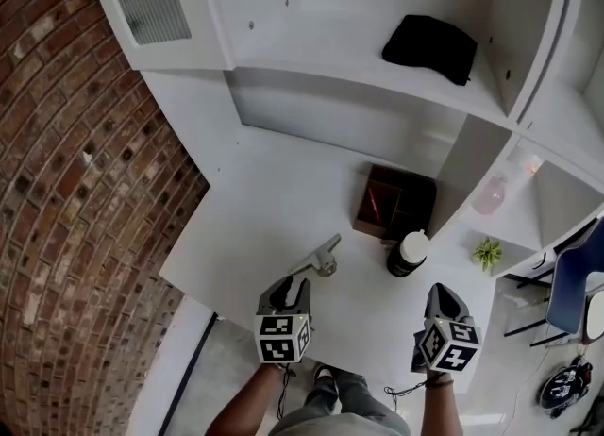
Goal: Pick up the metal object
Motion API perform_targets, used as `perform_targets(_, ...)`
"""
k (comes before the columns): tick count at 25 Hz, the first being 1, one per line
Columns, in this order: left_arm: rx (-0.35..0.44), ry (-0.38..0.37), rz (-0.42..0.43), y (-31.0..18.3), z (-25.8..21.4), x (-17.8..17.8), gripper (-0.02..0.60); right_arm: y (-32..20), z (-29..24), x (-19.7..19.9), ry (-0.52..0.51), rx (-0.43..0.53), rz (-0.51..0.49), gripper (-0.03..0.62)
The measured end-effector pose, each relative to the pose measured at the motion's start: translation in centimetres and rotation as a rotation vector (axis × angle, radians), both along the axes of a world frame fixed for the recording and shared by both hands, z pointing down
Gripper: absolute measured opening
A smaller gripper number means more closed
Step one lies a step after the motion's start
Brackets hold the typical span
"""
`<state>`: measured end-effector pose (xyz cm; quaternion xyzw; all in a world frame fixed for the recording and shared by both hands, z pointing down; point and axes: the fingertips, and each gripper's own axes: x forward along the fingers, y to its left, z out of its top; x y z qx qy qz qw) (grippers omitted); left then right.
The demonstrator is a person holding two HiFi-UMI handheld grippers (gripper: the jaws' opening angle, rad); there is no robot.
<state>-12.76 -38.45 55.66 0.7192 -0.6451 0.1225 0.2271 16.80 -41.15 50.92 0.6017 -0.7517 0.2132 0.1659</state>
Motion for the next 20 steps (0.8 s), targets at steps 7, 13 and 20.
perform_targets(7,-0.080,-0.036,0.069,0.4,4.8,1.8,0.115,1.0,4.5,1.2,0.000,-0.083,0.021,0.000)
perform_targets(13,-0.110,-0.089,0.128,0.2,6.7,2.6,0.117,1.8,6.9,1.8,0.012,-0.132,0.032,0.000)
perform_targets(20,-0.161,-0.243,0.235,-0.6,7.6,3.3,0.118,2.0,8.3,2.6,-0.007,-0.152,0.064,0.000)
